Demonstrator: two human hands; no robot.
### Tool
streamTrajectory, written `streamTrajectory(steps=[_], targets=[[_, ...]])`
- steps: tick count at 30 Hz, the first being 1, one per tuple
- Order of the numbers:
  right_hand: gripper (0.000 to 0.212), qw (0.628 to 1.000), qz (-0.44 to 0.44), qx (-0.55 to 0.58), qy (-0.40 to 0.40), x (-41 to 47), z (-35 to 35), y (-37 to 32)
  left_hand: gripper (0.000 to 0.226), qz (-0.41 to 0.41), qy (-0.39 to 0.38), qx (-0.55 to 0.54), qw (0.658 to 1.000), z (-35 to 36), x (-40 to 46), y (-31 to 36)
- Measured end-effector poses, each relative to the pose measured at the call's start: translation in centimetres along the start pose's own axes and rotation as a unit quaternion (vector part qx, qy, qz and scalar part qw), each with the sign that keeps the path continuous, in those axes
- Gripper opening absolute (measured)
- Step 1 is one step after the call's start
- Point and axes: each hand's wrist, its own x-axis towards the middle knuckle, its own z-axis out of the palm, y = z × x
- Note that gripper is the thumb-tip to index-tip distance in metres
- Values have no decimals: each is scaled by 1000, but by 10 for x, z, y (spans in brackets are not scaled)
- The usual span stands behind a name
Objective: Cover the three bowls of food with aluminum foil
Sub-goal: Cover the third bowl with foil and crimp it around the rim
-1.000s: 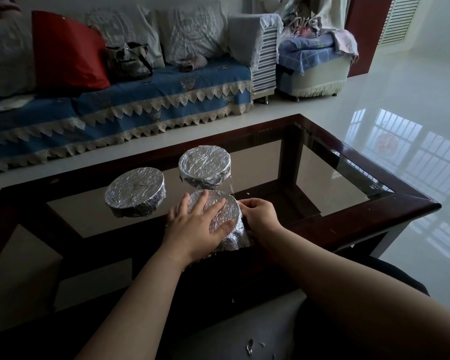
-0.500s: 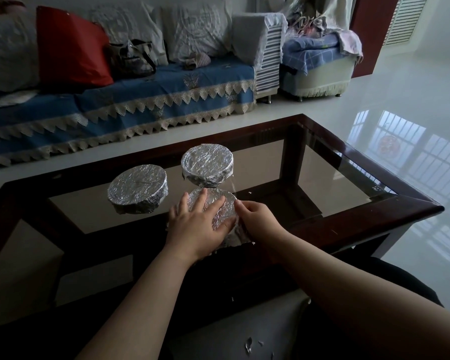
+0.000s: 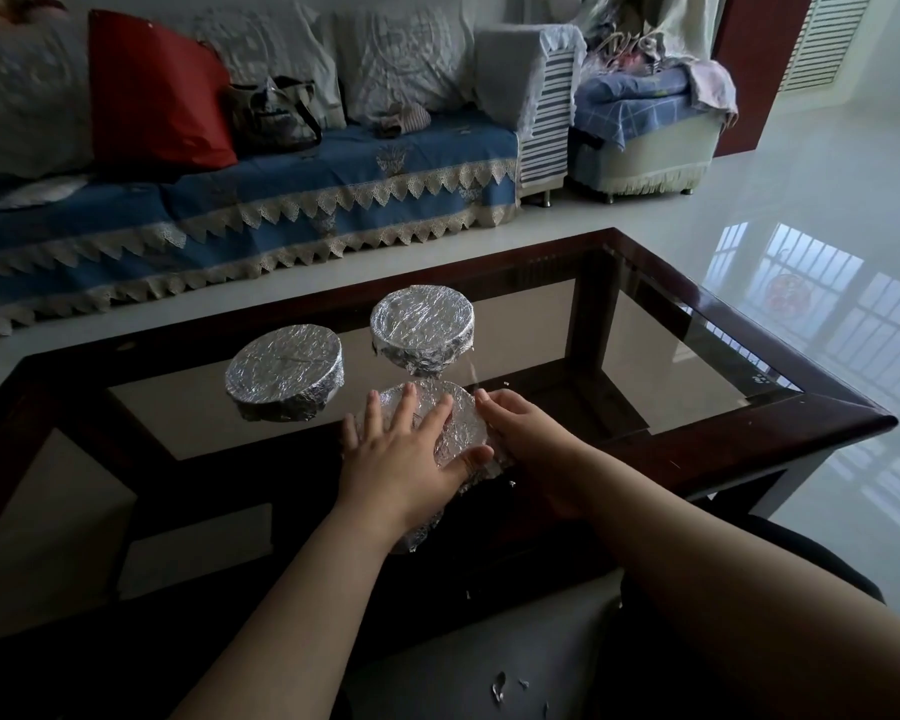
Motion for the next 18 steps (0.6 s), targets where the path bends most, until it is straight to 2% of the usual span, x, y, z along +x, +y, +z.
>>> streamTrajectory(steps=[4, 10, 16, 18], targets=[[24, 987, 24, 116, -111, -1, -12, 4, 98, 0, -1, -8, 1000, 1, 1, -2], [30, 952, 54, 238, -184, -4, -18, 3, 96, 6, -6, -12, 1000, 1, 1, -4], [27, 936, 73, 286, -191, -3, -16, 8, 101, 15, -2, -12, 1000, 1, 2, -7], [20, 935, 80, 294, -178, -1, -16, 10, 101, 16, -1, -13, 1000, 1, 3, -7]])
